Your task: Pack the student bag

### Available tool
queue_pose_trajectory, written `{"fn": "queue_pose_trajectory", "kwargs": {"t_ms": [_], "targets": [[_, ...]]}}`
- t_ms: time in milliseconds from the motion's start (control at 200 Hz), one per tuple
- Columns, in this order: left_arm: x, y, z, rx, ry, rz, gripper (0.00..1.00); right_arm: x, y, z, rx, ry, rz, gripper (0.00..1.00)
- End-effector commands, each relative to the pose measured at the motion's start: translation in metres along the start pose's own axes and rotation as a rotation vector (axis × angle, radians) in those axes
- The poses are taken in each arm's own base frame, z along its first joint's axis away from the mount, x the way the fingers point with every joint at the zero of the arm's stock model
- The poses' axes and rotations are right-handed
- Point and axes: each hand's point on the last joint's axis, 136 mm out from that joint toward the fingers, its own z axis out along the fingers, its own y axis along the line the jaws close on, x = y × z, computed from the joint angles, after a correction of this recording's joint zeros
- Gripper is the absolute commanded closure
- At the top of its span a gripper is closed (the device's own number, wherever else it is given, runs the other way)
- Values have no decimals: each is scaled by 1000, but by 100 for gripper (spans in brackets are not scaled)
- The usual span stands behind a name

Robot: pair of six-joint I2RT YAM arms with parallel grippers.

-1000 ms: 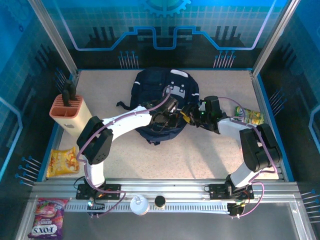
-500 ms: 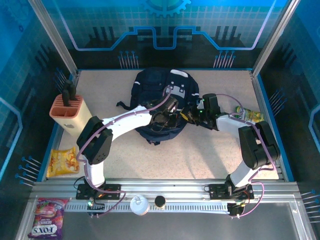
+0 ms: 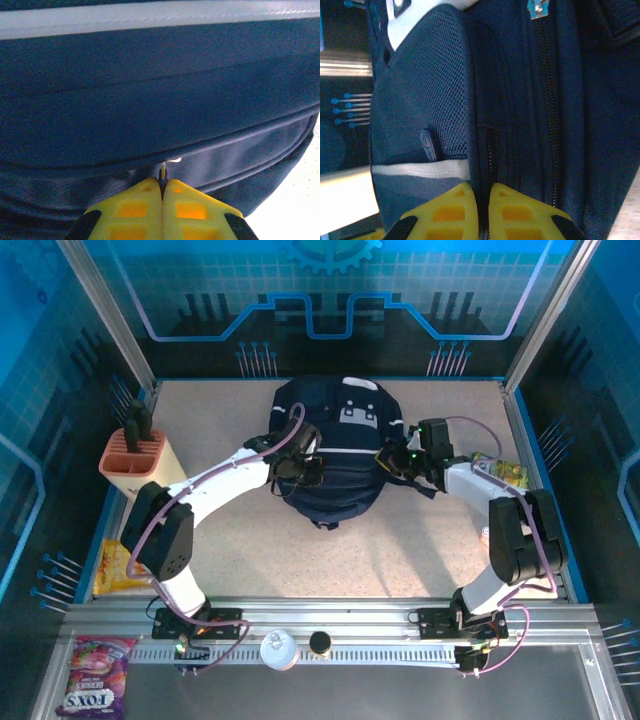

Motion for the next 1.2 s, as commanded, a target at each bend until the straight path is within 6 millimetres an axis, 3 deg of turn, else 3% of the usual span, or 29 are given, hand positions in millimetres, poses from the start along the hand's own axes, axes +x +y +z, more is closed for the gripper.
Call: {"fn": "queue_pose_trajectory", "kwargs": {"t_ms": [0, 30, 175, 300, 405, 635, 870, 1196], "targets": [[0, 6, -11, -10, -8, 79, 100, -34, -14, -27, 90, -118, -35, 90], [0, -1, -12, 20, 0, 88, 100, -33, -13, -32, 105, -127, -50, 86], [-2, -41, -15, 165, -13, 106, 100, -17, -10, -56, 121, -149, -34, 53], [1, -70, -7, 216, 4, 139, 100, 8, -16, -69, 109, -152, 84, 41], [4, -89, 0, 228, 17, 162, 100, 22, -13, -75, 74, -159, 177, 37], [11, -118, 12, 247, 40, 197, 100, 36, -3, -60, 35, -135, 268, 38], [16, -111, 17, 197, 60, 211, 100, 33, 11, -35, 19, -68, 246, 49], [20, -99, 16, 141, 73, 252, 100, 28, -1, -19, 94, -94, 207, 58]]}}
